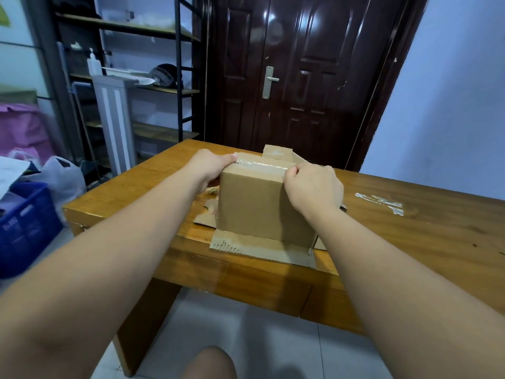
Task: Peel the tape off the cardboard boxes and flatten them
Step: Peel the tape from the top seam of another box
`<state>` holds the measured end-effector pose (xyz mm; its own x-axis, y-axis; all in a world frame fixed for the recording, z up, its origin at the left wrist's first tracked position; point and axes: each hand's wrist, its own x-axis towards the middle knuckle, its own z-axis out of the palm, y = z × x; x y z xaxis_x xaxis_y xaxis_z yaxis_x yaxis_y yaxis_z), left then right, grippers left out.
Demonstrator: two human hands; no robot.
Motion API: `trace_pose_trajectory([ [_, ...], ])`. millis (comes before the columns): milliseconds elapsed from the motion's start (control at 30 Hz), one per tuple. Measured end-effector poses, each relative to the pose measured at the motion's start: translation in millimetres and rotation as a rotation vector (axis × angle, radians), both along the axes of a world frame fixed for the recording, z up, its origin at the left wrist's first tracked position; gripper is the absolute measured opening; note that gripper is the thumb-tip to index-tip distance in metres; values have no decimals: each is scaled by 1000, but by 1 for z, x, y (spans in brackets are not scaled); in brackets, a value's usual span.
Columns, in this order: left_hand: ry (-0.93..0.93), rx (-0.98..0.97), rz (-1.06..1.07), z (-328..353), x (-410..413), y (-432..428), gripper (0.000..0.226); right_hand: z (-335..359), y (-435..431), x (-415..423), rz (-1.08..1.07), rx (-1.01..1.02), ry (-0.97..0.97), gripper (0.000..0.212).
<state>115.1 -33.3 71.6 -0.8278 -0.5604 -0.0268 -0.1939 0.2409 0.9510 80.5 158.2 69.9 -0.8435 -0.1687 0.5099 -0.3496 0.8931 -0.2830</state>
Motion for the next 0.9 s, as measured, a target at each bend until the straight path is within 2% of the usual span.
trace_pose_trajectory([
  [167,-29,69,-13,3,6,4,40,1,2,2,15,-2,-7,47],
  [367,-20,338,-30,2,11,11,29,3,2,4,22,8,-2,47],
  [533,-3,125,15,4,9,7,51,2,2,4,14,8,1,48],
  [733,-27,-116,28,13,4,8,46,2,3,3,18,-5,-5,47],
  [833,-25,-29,28,13,1,4,49,1,5,2,18,-5,-8,46],
  [900,-25,99,37,11,2,3,33,1,5,2,20,-5,-5,46],
])
